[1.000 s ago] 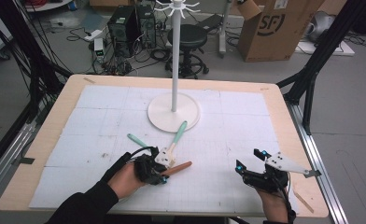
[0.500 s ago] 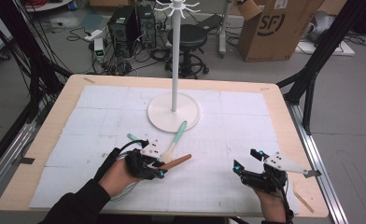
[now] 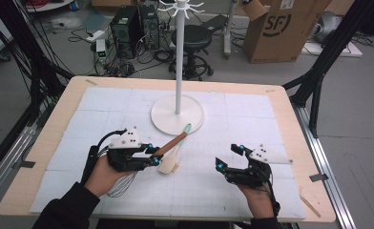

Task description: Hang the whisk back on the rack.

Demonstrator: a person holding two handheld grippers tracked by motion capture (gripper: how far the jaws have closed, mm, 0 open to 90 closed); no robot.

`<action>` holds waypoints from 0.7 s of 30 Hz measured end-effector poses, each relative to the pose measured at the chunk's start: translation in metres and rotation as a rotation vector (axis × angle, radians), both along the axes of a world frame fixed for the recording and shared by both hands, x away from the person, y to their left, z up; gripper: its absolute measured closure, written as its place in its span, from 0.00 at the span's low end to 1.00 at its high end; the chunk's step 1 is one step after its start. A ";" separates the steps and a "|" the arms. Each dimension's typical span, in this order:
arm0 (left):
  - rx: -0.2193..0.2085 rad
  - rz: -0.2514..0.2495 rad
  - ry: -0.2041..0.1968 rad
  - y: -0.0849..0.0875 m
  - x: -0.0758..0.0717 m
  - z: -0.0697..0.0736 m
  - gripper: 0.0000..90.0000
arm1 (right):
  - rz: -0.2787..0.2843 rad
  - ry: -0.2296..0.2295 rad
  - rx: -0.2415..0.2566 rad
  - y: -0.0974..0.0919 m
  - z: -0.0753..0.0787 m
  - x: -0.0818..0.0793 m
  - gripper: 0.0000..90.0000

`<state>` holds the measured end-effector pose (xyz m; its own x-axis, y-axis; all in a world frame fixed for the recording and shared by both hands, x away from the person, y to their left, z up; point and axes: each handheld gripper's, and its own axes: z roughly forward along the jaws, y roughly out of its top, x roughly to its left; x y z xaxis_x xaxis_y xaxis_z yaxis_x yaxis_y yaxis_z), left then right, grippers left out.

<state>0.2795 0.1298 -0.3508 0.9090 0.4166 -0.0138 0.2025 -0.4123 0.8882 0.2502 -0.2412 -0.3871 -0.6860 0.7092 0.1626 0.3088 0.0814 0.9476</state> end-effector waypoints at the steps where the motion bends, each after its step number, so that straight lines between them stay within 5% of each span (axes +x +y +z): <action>1: -0.009 0.000 -0.010 0.000 -0.001 0.000 0.79 | 0.026 -0.003 0.010 0.008 0.005 0.003 0.22; 5: -0.054 -0.021 -0.049 -0.005 -0.005 0.002 0.79 | 0.064 -0.021 0.001 0.029 0.020 0.009 0.21; 12: -0.136 -0.005 -0.106 -0.011 -0.012 0.006 0.78 | 0.208 -0.037 0.073 0.066 0.049 0.016 0.21; 21: -0.127 -0.010 -0.163 -0.025 -0.022 0.006 0.78 | 0.303 -0.007 0.129 0.085 0.066 0.018 0.22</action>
<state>0.2571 0.1049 -0.3450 0.9074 0.4121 0.0824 0.0480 -0.2964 0.9538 0.2685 -0.1559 -0.3214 -0.8642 0.4461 0.2328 0.2826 0.0475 0.9580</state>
